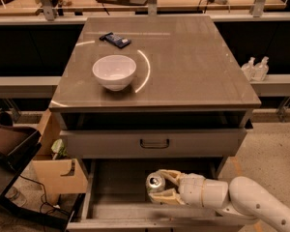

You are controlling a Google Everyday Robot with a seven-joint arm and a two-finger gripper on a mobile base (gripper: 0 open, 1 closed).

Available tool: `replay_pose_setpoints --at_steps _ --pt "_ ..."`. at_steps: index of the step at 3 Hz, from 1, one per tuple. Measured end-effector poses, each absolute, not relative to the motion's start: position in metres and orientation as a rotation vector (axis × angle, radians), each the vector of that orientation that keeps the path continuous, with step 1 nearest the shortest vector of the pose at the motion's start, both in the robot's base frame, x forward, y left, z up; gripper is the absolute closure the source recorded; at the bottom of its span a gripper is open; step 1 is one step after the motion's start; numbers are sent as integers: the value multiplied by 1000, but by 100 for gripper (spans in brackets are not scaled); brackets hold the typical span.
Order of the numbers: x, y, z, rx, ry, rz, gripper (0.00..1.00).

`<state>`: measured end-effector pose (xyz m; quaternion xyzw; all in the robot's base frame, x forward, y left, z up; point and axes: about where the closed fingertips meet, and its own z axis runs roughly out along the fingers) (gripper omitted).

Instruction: Place 7up can into middle drawer

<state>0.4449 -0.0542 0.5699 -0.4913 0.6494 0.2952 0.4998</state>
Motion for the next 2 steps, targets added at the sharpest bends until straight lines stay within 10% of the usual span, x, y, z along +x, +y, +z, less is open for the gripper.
replay_pose_setpoints --at_steps 2 --pt "474 -20 513 -1155 1481 872 100"
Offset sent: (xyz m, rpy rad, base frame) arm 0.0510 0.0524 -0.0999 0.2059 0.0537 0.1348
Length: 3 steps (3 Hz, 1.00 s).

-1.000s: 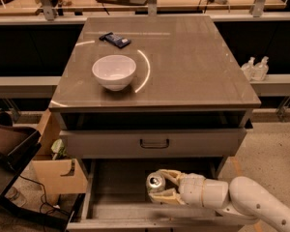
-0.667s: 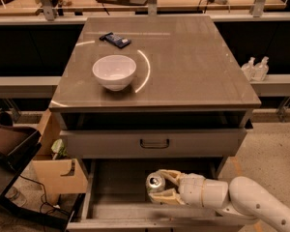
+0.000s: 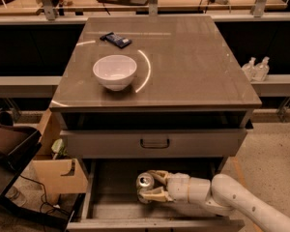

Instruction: Place 7up can into middle drawer

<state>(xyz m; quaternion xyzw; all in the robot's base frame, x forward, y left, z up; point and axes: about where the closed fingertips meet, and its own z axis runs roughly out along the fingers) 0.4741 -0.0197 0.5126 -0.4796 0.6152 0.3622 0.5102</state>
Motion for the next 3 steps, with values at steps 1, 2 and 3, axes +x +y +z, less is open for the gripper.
replay_pose_setpoints --at_steps 1,2,3 --pt "483 -11 491 -1178 1478 929 100" --pt "490 -5 475 -1202 1479 963 100" --pt "489 3 447 -1193 1437 996 100"
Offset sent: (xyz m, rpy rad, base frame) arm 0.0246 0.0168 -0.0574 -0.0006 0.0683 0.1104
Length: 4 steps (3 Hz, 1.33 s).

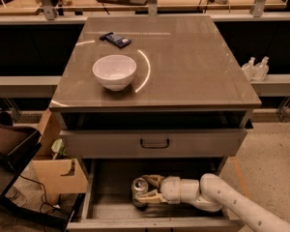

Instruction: Place 7up can into middle drawer

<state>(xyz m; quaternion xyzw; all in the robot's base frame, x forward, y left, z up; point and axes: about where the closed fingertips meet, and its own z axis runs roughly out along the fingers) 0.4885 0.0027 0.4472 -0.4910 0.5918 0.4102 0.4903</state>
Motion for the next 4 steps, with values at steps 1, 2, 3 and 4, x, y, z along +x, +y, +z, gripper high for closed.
replay_pose_setpoints --at_steps 1,2,3,4 --pt "487 3 444 -1196 1438 996 100" --pt "486 5 444 -1198 1435 1000 82" --pt "486 7 444 -1199 1433 1004 59" --pt "485 9 445 -1200 1431 1008 35"
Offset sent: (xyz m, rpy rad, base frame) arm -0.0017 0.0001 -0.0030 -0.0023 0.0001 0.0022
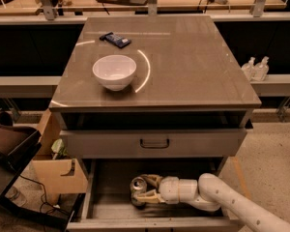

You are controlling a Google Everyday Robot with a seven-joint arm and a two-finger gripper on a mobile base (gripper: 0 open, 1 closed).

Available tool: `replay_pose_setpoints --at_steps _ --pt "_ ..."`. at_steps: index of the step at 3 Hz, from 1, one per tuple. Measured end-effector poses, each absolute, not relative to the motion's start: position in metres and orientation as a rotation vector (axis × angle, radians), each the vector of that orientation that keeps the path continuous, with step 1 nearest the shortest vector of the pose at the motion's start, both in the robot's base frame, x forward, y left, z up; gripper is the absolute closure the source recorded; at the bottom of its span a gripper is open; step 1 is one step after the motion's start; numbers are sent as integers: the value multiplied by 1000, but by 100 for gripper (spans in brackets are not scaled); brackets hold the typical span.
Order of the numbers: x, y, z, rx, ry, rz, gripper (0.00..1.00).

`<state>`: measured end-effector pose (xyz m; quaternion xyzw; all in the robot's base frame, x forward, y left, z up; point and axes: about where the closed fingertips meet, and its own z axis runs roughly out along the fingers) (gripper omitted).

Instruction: Place 7up can into middle drawer

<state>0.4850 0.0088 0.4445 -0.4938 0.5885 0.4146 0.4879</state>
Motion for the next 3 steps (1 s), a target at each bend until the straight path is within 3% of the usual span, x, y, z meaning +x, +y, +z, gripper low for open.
replay_pose_setpoints --at_steps 1,2,3 --pt "484 11 445 -1202 1429 1012 13" --pt "484 12 445 -1203 1427 1015 0" --pt "484 12 445 -1203 1426 1015 0"
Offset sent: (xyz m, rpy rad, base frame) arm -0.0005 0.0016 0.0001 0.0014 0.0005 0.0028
